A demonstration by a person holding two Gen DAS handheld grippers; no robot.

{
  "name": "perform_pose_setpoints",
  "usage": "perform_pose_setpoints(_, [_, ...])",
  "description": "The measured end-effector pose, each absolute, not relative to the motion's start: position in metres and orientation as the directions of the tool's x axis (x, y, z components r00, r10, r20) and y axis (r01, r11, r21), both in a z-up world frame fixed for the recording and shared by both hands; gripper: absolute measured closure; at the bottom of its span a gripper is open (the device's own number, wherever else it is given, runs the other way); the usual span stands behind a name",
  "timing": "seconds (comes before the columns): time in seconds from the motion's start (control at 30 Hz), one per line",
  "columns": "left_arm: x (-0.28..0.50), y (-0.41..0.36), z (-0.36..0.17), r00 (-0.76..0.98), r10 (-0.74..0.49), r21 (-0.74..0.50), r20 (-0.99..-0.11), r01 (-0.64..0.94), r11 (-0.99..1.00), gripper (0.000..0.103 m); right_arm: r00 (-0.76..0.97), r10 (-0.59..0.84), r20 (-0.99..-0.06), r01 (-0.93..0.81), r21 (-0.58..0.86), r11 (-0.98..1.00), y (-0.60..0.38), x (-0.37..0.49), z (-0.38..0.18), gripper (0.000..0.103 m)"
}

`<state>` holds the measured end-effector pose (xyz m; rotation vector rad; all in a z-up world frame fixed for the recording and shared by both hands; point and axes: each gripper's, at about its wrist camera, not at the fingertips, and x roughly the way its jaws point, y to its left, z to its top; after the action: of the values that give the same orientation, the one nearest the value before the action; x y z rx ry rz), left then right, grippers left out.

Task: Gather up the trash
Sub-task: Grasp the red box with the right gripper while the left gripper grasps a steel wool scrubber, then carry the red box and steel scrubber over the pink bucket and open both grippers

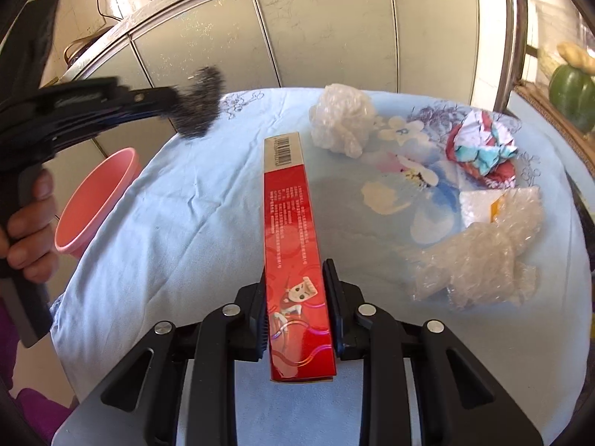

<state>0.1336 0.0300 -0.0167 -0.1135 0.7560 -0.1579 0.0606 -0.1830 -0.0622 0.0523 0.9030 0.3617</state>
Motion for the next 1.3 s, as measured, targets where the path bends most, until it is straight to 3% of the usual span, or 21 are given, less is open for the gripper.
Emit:
perform_pose_setpoints(0.6, [0.05,0.12,0.013,0.801,-0.07,-0.165,-0.594,-0.036,0.986,0.087,0.639,0.32,-0.699,-0.308,0.149,0.94,-0.157,0.043,-0.035,0.077])
perform_pose_setpoints(1.3, [-0.001,0.225,0.001,0.79,0.134,-0.144,-0.598,-0.27,0.952,0.087,0.519,0.518,-0.68,-0.559,0.187,0.807,-0.018,0.07,0.012,0.077])
